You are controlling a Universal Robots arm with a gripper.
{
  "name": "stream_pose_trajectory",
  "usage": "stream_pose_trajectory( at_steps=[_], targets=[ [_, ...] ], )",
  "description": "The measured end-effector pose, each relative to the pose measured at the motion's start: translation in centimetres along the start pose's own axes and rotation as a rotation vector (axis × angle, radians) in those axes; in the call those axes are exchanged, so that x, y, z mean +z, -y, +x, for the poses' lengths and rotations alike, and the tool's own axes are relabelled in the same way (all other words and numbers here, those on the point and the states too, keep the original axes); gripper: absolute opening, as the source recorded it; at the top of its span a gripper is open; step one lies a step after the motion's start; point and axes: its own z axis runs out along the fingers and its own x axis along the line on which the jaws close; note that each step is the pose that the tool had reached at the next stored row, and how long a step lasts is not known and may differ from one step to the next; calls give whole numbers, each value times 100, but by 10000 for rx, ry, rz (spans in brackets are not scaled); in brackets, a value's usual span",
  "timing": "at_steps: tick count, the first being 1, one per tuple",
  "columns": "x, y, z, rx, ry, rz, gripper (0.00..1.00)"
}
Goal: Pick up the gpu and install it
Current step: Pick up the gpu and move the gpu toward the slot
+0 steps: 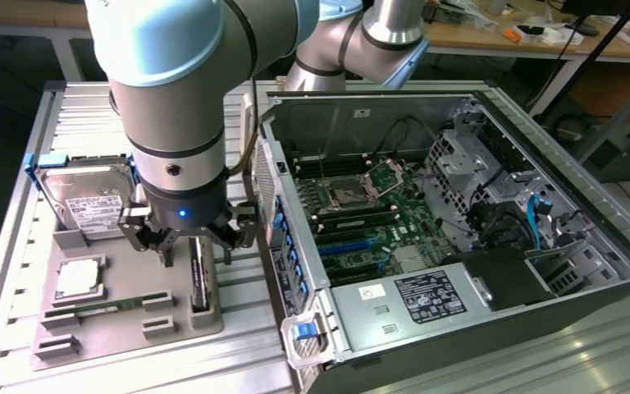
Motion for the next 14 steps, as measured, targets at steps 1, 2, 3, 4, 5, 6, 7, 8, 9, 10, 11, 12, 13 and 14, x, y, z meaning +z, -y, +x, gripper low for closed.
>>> stream_pose_trajectory(
  at_steps=[1,2,3,4,5,6,7,8,9,10,11,12,13,14],
  targets=[
    [0,0,0,0,0,0,74],
    [0,0,0,0,0,0,74],
    [0,0,0,0,0,0,74],
    [0,0,0,0,0,0,74],
    [0,0,0,0,0,0,72],
    [0,0,0,0,0,0,72],
    [0,0,0,0,-1,0,65],
    [0,0,0,0,0,0,59],
    [0,0,0,0,0,0,59],
    [0,0,0,0,0,0,53],
    [1,0,0,0,0,0,53],
    [5,0,0,0,1,-2,53],
    [10,0,0,0,1,-1,53],
    [15,0,0,0,1,-2,53]
  ],
)
